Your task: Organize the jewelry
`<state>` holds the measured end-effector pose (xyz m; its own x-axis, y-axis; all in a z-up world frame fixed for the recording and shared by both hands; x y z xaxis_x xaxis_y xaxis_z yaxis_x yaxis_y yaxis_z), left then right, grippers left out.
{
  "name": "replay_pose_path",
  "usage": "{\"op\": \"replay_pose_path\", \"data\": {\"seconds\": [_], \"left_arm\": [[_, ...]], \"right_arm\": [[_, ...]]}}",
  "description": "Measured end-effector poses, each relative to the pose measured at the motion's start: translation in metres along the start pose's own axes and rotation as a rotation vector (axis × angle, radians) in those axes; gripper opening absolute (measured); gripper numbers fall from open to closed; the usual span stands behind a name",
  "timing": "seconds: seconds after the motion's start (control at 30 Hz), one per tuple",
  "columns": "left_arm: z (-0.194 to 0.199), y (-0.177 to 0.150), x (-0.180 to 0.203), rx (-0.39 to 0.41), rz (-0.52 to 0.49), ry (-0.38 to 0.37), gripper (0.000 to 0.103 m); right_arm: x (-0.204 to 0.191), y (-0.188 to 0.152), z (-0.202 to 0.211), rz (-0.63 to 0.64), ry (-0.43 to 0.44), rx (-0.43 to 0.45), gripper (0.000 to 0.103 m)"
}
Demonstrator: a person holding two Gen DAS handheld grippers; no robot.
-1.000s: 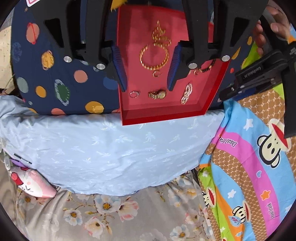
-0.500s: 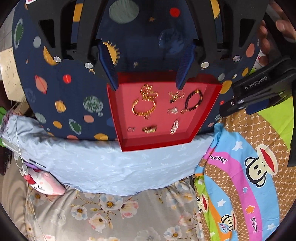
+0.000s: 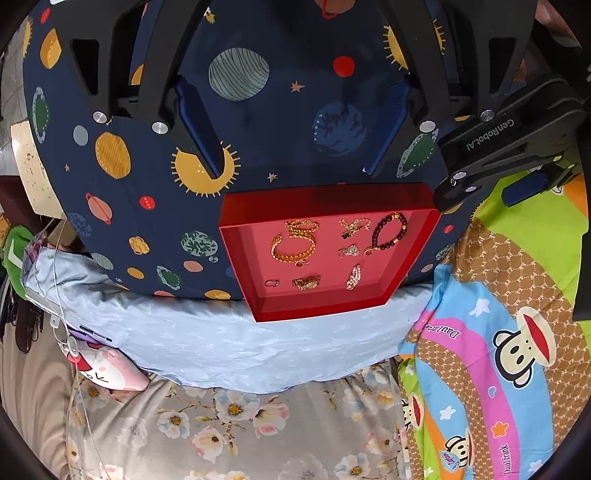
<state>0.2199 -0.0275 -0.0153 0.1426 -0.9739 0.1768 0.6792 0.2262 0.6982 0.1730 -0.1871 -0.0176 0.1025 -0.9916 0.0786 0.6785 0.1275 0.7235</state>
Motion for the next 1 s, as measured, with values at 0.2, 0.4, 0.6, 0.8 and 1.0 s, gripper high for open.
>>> {"op": "replay_pose_path", "data": {"seconds": [0.2, 0.4, 0.6, 0.8, 1.0], "left_arm": [[-0.006, -0.013, -0.009, -0.023, 0.027, 0.026, 0.091], [-0.011, -0.021, -0.012, -0.028, 0.03, 0.045, 0.091], [-0.013, -0.022, -0.011, -0.026, 0.038, 0.046, 0.091], [-0.013, -0.022, -0.011, -0.024, 0.04, 0.049, 0.091], [-0.013, -0.022, -0.011, -0.024, 0.037, 0.051, 0.091]], "right_arm": [[-0.003, -0.007, 0.001, 0.003, -0.036, 0.0, 0.082], [-0.003, -0.013, -0.002, 0.019, -0.067, -0.001, 0.083], [0.0, -0.015, -0.005, 0.004, -0.067, -0.003, 0.083], [0.001, -0.015, -0.006, 0.002, -0.07, -0.003, 0.084], [0.001, -0.015, -0.006, 0.002, -0.07, -0.005, 0.084]]}}
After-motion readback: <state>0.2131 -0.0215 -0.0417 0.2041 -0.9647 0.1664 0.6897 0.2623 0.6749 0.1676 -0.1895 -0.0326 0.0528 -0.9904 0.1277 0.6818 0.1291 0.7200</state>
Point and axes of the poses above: each gripper's, at about its wrist camera, not at the fingertips, and z roughly against the way its jaws point, x to its right, y to its top, the point moved 8 cm from there along -z, roughly the way its jaws point, and after that the axes turned 14 degrees about z, right-handed, at the moved point
